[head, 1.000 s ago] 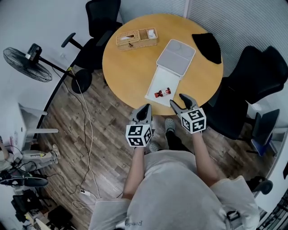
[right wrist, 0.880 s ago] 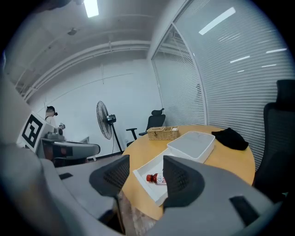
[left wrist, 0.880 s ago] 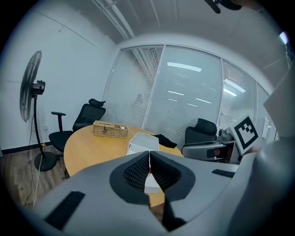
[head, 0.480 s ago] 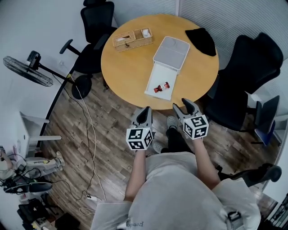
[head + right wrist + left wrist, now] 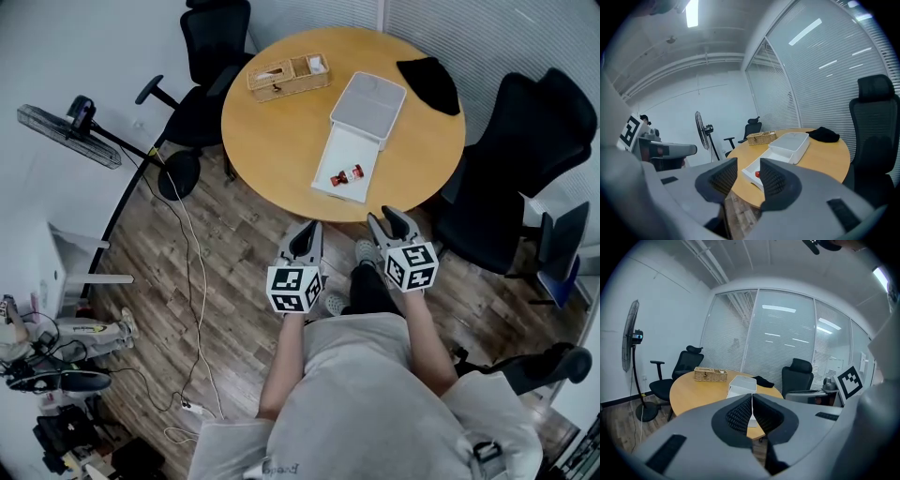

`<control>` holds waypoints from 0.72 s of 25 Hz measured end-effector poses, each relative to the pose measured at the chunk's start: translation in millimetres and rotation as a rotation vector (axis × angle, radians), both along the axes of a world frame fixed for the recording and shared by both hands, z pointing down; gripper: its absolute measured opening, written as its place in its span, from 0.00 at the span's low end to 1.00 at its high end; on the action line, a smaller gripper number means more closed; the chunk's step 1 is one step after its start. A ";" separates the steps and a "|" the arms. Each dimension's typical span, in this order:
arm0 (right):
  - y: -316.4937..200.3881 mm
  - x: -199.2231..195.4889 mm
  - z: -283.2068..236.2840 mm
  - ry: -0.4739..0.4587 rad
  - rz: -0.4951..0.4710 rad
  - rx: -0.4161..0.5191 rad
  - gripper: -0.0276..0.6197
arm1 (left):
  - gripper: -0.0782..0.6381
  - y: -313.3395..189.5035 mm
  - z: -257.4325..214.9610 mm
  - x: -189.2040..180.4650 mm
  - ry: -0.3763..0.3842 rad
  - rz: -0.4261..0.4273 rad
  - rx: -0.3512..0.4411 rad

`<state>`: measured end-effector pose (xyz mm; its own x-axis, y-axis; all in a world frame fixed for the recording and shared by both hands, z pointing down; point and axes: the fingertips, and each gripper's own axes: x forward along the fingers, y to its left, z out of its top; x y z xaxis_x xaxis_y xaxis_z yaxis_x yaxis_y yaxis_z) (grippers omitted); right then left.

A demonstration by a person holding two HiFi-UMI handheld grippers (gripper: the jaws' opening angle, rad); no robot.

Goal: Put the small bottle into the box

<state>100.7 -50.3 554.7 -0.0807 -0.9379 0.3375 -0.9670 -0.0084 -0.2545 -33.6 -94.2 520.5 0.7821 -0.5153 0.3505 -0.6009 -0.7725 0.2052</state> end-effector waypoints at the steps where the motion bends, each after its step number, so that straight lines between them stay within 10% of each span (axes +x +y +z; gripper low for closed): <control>1: -0.9 -3.0 -0.2 0.001 -0.005 0.001 0.28 | 0.15 -0.4 -1.6 -1.8 -0.002 -0.002 0.005; 18: 3.2 0.4 -7.3 0.007 0.041 0.019 0.08 | 0.15 3.2 -5.2 -5.6 0.017 -0.003 0.009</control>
